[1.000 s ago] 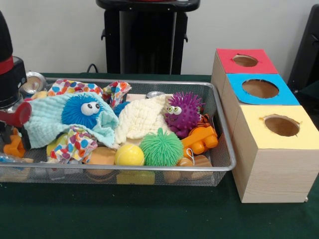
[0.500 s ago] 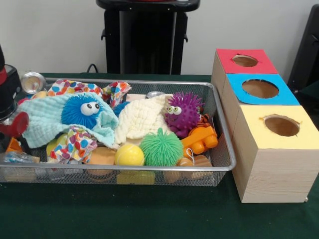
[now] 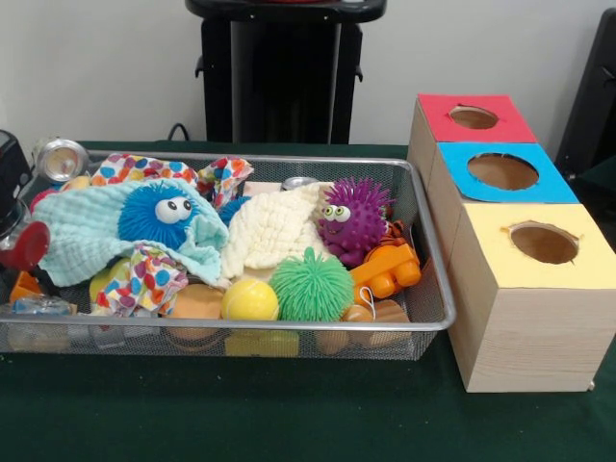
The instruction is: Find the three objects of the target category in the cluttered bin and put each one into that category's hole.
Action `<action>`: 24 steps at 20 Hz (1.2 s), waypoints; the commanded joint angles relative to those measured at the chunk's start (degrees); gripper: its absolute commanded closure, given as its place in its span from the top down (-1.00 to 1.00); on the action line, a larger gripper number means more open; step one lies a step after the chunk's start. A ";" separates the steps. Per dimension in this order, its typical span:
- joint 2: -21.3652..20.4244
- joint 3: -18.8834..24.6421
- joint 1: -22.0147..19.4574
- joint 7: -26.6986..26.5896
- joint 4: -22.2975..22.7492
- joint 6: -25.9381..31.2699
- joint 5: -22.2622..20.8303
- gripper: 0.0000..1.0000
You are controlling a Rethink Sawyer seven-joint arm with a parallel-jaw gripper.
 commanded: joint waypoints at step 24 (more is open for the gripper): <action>-7.01 -0.46 6.03 -0.55 3.14 -5.81 -5.18 1.00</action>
